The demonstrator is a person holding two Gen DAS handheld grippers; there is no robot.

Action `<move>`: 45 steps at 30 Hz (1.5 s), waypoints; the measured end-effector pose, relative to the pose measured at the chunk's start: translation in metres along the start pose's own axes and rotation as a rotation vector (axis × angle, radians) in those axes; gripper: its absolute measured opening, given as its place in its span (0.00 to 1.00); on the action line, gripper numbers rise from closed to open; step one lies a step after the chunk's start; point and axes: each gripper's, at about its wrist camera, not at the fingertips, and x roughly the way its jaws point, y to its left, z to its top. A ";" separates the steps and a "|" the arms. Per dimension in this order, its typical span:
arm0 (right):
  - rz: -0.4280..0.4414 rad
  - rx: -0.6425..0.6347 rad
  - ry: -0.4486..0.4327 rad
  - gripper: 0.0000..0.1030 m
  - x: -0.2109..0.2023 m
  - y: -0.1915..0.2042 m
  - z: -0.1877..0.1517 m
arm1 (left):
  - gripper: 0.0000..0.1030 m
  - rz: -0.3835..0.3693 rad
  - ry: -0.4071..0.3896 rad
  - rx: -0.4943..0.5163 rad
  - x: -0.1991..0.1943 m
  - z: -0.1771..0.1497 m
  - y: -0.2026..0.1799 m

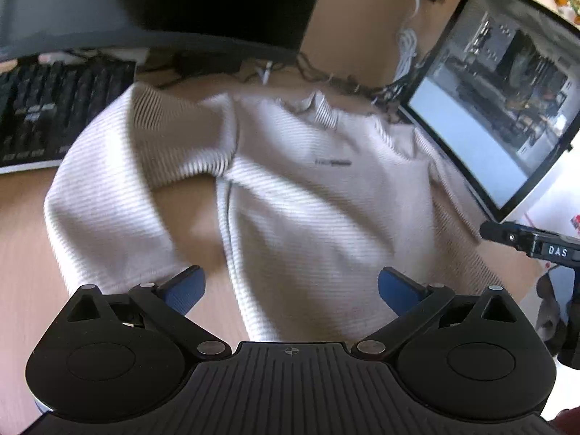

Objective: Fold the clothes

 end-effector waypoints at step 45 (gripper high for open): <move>0.288 -0.530 -0.092 0.63 0.142 0.096 0.089 | 1.00 0.070 -0.058 -0.019 0.049 0.049 -0.023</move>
